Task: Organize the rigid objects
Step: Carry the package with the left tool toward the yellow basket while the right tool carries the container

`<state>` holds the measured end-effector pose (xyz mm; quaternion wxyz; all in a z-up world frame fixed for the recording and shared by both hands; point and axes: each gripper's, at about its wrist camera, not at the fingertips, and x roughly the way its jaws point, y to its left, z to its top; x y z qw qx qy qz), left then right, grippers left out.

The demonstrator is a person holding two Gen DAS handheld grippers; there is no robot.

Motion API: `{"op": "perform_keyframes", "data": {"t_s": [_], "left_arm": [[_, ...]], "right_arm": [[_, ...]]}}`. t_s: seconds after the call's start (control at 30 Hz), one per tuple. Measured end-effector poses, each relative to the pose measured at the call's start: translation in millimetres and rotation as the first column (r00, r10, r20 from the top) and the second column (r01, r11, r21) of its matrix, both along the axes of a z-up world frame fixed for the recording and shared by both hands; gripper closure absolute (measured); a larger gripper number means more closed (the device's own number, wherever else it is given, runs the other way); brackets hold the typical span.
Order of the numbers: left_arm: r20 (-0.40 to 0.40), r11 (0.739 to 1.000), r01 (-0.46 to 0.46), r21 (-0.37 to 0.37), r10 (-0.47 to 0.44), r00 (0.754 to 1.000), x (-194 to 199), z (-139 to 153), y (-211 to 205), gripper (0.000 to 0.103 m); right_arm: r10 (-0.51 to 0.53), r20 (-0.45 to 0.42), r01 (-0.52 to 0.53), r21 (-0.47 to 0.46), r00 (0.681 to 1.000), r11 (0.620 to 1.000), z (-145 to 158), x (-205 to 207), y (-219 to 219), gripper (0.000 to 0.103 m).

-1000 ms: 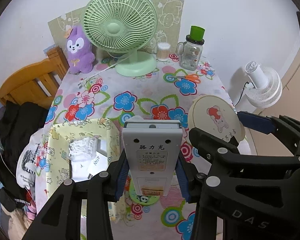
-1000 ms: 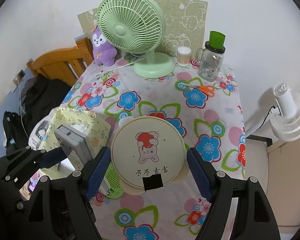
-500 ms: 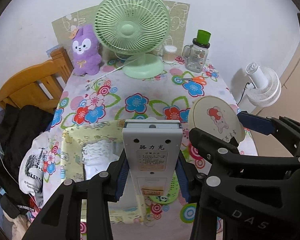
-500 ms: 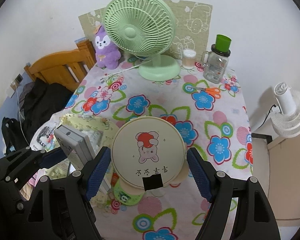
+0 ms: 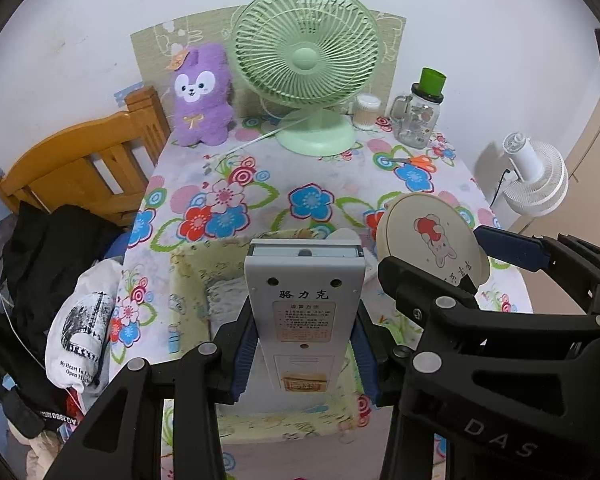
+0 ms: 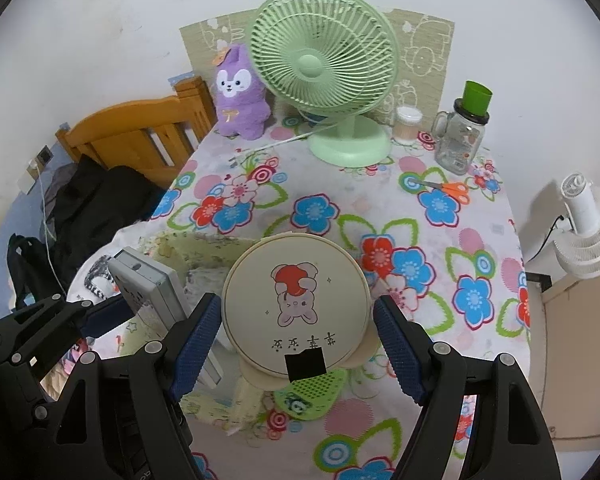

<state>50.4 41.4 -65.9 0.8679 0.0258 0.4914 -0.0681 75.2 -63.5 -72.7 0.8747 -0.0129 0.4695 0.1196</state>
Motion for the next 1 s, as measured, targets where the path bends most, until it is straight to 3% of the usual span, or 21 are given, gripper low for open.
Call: {"op": "perform_keyframes", "data": {"t_s": [1.0], "left_arm": [[-0.120,0.999,-0.032,0.020,0.034,0.992,-14.8,-55.6,51.7,0.058]], "right_arm": [[0.023,-0.130,-0.030,-0.053,0.991,0.998,-60.3,-7.1,57.4,0.023]]}}
